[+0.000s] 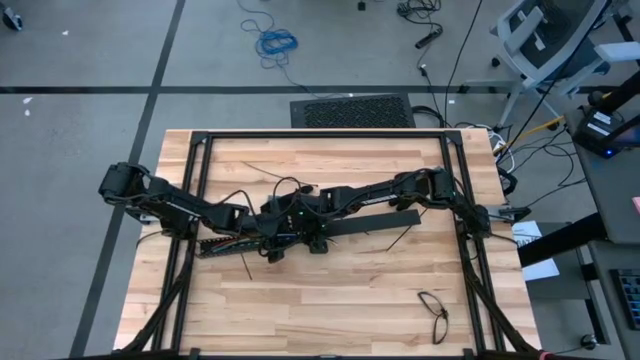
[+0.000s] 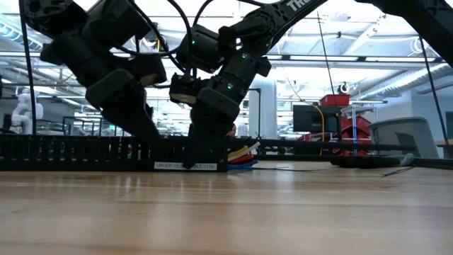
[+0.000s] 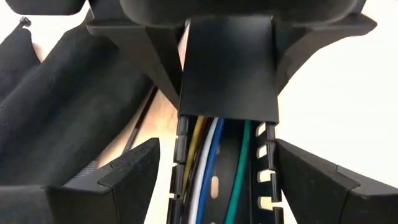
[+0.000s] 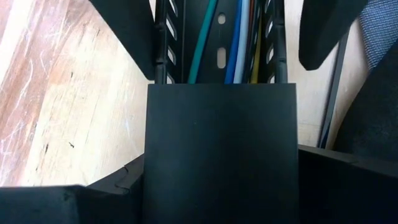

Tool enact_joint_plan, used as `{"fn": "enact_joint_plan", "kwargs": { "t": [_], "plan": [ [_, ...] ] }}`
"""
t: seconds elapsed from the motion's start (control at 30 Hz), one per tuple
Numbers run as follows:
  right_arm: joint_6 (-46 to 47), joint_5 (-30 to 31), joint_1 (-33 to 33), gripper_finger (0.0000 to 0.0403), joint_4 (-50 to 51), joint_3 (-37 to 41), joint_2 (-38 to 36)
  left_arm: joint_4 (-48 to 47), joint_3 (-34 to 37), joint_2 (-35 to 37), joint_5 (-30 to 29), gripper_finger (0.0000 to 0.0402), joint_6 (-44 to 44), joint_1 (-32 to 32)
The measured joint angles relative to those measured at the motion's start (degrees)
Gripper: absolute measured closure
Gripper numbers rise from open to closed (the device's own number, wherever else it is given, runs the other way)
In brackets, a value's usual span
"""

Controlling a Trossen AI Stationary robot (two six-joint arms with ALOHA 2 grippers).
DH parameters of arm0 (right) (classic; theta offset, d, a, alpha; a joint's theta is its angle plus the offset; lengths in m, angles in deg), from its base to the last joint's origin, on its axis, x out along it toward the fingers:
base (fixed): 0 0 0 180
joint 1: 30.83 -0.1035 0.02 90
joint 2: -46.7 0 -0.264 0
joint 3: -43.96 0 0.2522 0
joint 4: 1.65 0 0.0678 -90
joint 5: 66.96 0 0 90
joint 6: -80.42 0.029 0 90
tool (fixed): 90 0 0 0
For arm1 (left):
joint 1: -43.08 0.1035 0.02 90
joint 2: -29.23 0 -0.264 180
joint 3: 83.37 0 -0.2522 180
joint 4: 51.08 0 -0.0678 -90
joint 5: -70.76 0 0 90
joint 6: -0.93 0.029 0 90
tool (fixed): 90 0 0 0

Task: Ziptie cables
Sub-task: Close the cable duct

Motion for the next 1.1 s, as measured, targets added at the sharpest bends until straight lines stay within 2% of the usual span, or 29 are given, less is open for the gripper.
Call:
{"fn": "enact_joint_plan", "kwargs": {
  "t": [0.77,1.1],
  "plan": [
    [0.2,0.1,0.0,0.0147,-0.4,0.0,0.0,3.0,0.7,-1.6,-1.4,0.0101,1.9,0.0],
    [0.2,0.2,0.0,0.0147,-0.7,0.0,0.0,3.4,0.7,-1.6,-1.5,0.0137,1.6,0.0]
  ]
}}
